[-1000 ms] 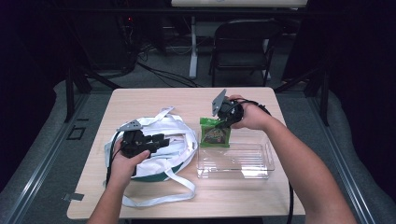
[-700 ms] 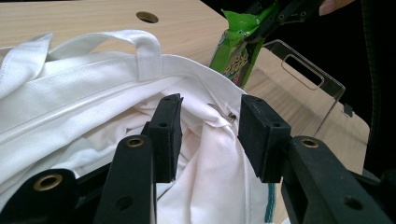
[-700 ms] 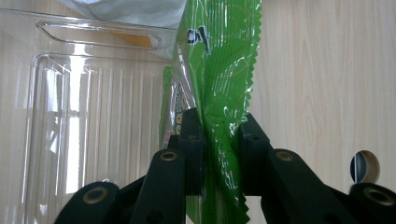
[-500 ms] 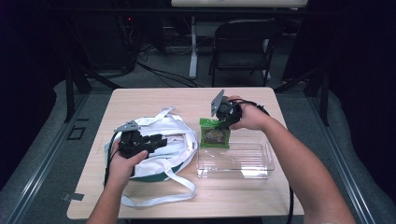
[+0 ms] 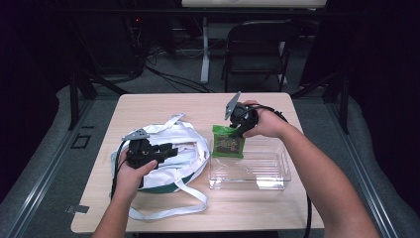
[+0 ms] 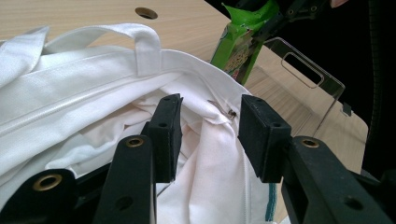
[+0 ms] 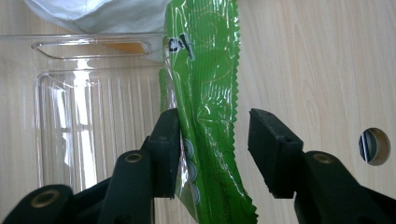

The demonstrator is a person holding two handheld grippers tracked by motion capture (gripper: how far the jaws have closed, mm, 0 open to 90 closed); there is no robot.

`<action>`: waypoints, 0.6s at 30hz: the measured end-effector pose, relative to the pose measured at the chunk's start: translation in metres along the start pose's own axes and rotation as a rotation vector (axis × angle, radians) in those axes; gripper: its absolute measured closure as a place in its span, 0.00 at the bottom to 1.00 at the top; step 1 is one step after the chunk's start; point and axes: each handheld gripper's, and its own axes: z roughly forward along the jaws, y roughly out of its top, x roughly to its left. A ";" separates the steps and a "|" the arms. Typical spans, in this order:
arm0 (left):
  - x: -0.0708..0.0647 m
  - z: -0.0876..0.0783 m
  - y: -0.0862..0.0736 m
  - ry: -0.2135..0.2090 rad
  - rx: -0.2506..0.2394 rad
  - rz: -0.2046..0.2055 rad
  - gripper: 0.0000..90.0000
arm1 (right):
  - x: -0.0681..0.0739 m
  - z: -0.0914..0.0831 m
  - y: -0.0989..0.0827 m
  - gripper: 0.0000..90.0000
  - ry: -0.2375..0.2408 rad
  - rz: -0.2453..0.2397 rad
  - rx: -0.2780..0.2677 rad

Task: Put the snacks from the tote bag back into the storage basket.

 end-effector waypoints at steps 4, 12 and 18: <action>0.000 -0.001 0.000 0.001 -0.003 -0.002 0.65 | -0.001 -0.002 0.000 0.55 -0.003 0.035 -0.006; 0.001 -0.001 -0.001 0.008 -0.004 -0.004 0.63 | -0.001 -0.004 0.001 0.53 -0.004 0.054 -0.005; 0.003 -0.004 -0.001 0.012 -0.018 -0.019 0.62 | -0.001 -0.007 0.002 0.53 0.004 0.085 -0.024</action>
